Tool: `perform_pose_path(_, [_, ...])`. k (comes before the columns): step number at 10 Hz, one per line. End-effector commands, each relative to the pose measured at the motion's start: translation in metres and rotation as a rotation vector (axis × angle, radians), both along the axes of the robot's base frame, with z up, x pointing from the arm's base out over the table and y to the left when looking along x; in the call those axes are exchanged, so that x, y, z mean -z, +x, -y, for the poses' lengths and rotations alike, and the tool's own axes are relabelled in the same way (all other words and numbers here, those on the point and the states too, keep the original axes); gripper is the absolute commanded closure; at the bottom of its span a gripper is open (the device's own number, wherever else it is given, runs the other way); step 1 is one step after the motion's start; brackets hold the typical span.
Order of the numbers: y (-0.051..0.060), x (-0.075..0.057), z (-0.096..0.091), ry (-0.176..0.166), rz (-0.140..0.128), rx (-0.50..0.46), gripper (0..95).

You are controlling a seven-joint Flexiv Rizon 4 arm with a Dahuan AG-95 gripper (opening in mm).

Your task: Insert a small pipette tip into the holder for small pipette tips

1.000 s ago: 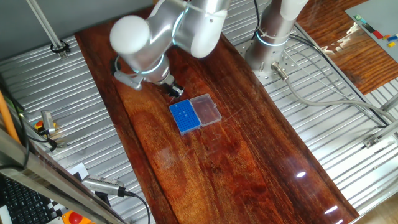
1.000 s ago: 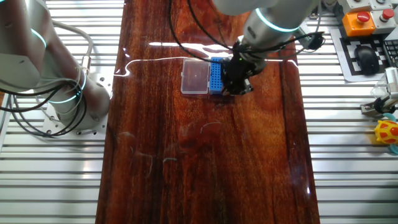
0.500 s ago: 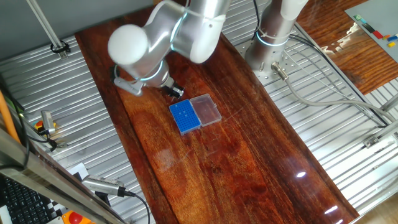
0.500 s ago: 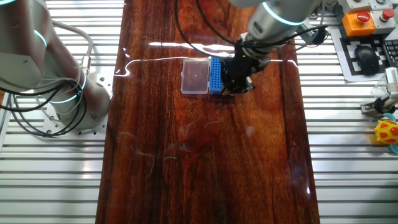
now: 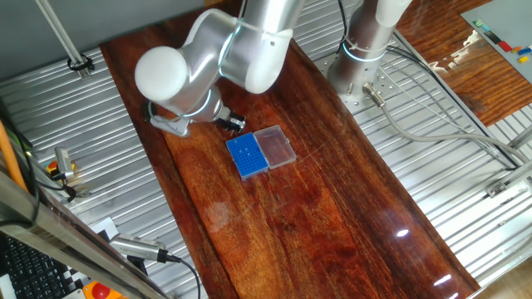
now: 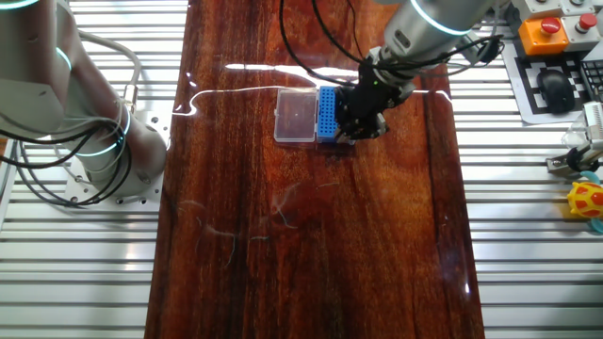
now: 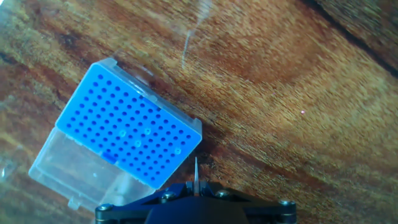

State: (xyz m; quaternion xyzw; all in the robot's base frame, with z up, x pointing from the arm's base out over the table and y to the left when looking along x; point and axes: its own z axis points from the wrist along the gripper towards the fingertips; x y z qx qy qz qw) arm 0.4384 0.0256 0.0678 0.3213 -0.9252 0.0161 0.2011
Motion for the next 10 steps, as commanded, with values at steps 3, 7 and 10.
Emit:
perform_pose_path(3, [0.0021, 0.0018, -0.0030, -0.037, -0.024, -0.081, 95.0])
perform_pose_path(7, [0.0037, 0.0042, -0.0050, -0.068, -0.032, -0.111, 95.0])
perform_pose_path(10, [0.0052, 0.0077, -0.0060, -0.087, -0.039, -0.134, 95.0])
